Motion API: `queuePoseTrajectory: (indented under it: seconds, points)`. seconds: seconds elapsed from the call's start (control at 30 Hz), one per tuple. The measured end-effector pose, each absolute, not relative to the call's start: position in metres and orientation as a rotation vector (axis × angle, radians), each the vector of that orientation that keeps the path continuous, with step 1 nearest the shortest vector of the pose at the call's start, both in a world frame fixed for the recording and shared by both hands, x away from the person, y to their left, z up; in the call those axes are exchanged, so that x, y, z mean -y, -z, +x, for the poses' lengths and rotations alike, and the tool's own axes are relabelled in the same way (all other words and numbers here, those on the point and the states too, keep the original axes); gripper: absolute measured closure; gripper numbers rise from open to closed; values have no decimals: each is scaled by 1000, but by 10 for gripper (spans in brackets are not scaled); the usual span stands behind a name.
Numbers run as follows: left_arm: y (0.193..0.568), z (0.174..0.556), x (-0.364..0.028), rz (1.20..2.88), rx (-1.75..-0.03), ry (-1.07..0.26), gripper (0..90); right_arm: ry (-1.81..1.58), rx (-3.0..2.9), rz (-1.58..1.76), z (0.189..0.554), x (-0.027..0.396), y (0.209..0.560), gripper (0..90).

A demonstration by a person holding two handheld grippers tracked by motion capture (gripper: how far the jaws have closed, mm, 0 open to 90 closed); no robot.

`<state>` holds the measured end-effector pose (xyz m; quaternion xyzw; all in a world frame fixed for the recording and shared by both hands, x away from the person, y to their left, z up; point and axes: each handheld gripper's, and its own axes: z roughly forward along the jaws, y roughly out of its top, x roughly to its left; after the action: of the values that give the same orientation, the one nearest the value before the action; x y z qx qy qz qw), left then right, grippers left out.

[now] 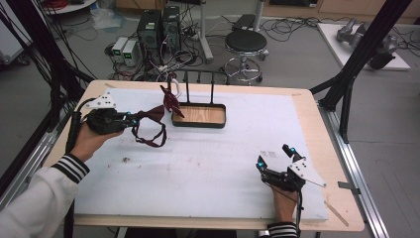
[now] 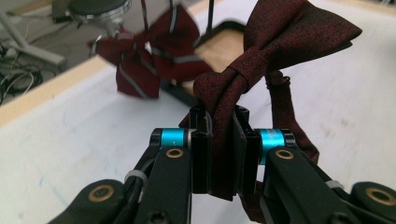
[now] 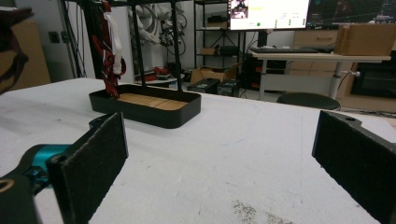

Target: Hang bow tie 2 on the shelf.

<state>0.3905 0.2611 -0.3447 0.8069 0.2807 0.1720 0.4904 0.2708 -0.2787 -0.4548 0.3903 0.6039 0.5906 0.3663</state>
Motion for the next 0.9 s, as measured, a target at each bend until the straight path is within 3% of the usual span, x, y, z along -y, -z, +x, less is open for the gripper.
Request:
queuePoseTrajectory:
  seconds: [0.9]
  points:
    - [323, 403, -210, 1720, -735, -470, 800, -1522, -1553, 1006, 270, 279, 455, 25]
